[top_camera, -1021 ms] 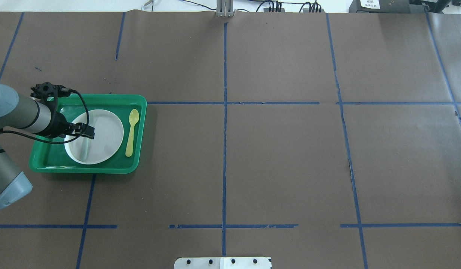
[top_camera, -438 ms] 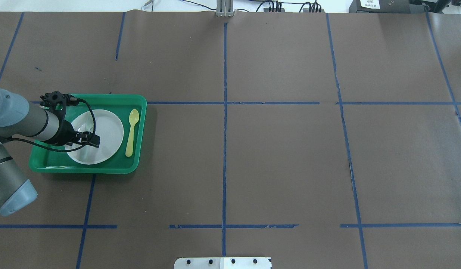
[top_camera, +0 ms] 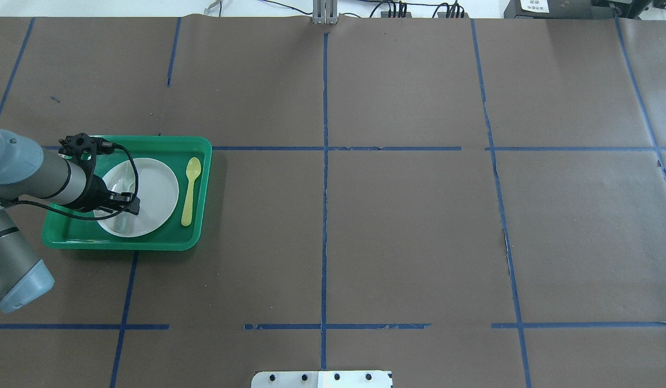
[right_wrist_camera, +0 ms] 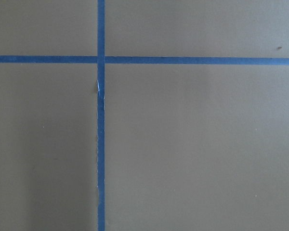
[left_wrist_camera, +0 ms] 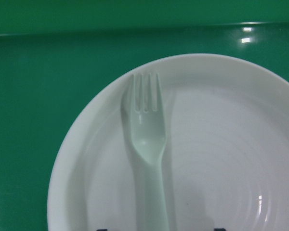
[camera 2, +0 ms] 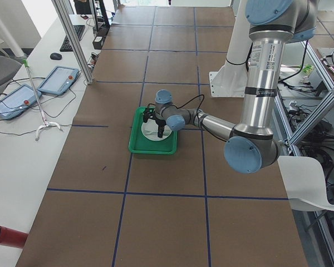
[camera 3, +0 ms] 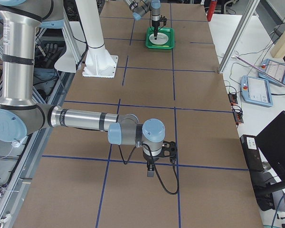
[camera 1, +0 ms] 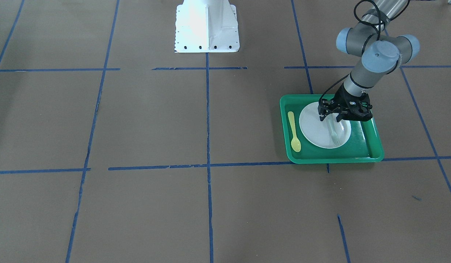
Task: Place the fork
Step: 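Lower the left gripper and close it on the white fork, then lift the fork and carry it off the plate toward the tray edge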
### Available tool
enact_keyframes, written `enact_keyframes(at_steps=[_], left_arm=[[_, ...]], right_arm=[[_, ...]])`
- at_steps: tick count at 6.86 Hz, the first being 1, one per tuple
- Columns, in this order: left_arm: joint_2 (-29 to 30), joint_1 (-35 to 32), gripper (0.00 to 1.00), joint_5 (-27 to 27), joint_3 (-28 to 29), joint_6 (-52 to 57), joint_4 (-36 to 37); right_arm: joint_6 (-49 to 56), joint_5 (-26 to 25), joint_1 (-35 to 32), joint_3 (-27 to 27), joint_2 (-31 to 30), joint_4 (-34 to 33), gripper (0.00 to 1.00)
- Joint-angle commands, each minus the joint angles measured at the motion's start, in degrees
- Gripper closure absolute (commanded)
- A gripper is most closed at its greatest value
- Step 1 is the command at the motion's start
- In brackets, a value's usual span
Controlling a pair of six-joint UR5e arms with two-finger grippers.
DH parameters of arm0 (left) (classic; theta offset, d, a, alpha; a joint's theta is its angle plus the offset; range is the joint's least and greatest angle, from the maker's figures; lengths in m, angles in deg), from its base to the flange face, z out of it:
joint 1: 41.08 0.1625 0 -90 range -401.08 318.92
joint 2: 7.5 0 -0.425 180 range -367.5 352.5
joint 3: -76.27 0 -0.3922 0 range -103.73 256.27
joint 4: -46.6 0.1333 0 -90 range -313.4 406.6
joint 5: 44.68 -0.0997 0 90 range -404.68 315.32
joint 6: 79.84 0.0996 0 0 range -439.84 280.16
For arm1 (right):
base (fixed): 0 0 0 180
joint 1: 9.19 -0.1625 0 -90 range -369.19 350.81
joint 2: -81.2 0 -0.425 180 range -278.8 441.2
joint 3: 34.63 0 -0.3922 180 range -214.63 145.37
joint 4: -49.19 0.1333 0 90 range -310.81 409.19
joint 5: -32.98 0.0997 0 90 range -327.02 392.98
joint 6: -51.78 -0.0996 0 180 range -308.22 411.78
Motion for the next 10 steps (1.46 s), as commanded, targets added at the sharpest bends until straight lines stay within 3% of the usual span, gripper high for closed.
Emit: enact_keyframes(at_steps=[1,5,7,10], left_arm=[[-0.01,-0.11,1.0,0.53,-0.55,-0.02,0.22],[-0.19,-2.64,1.0,0.97,-2.23,0.15,0.4],[-0.62,-10.53,1.0,9.72,-2.66,1.72,0.4],[-2.39,-11.54,1.0,9.41,1.79,7.36,-0.04]], right_arm=[[0.05,0.07,0.0,0.0,0.0,0.07,0.0],[-0.04,0.07,0.0,0.0,0.0,-0.02,0.0],[-0.04,-0.02,0.0,0.0,0.0,-0.02,0.0],[0.05,-0.02,0.0,0.0,0.0,0.07,0.0]])
